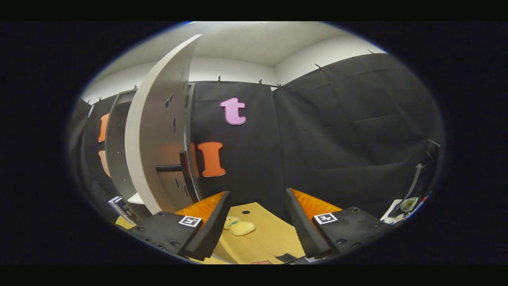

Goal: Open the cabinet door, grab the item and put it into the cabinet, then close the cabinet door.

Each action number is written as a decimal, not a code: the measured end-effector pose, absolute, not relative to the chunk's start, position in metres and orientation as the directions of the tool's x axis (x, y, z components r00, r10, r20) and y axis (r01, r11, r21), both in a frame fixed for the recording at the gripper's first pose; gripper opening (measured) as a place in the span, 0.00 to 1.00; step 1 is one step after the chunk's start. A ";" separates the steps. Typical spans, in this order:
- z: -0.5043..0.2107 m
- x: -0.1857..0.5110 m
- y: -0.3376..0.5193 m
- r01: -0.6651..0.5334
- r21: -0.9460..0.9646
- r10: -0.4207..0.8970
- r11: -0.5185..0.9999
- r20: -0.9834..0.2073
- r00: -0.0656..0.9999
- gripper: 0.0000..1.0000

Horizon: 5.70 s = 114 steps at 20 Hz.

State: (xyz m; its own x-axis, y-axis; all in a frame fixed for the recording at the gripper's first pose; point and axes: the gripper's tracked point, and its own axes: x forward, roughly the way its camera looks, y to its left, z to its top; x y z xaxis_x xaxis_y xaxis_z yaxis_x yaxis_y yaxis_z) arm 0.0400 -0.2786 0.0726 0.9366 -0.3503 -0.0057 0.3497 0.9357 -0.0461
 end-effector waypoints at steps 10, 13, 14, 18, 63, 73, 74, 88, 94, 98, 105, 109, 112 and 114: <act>0.070 0.036 -0.243 0.335 -0.056 -0.335 0.941 0.001 0.942 0.87; 0.066 0.035 -0.220 0.310 -0.057 -0.311 0.949 -0.005 0.950 0.87; 0.066 0.035 -0.213 0.303 -0.061 -0.303 0.951 -0.005 0.953 0.87; 0.061 0.036 -0.178 0.259 -0.067 -0.260 0.964 -0.007 0.966 0.87; 0.000 0.190 0.103 -0.288 -0.022 0.283 0.957 -0.123 0.951 0.89; -0.005 0.211 0.111 -0.265 -0.011 0.261 0.964 -0.147 0.954 0.89; -0.005 0.213 0.112 -0.264 -0.011 0.259 0.965 -0.147 0.955 0.89; -0.007 0.226 0.117 -0.230 -0.010 0.225 0.973 -0.162 0.961 0.90; -0.005 0.205 0.108 -0.201 -0.009 0.198 0.979 -0.151 0.969 0.90; 0.011 0.156 0.103 -0.212 -0.026 0.207 0.977 -0.123 0.971 0.90; 0.050 0.055 0.089 -0.208 -0.071 0.205 0.976 -0.047 0.978 0.89; 0.057 0.005 0.070 -0.177 -0.077 0.174 0.981 -0.042 0.984 0.89; 0.060 -0.025 0.052 -0.137 -0.099 0.134 0.986 -0.029 0.991 0.89; 0.061 -0.043 0.042 -0.110 -0.098 0.108 0.989 -0.025 0.994 0.89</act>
State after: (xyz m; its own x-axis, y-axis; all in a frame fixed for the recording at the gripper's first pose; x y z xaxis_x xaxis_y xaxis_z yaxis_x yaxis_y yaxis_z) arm -0.0426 0.0419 0.0611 0.9938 0.1083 -0.0252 -0.1103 0.9891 -0.0975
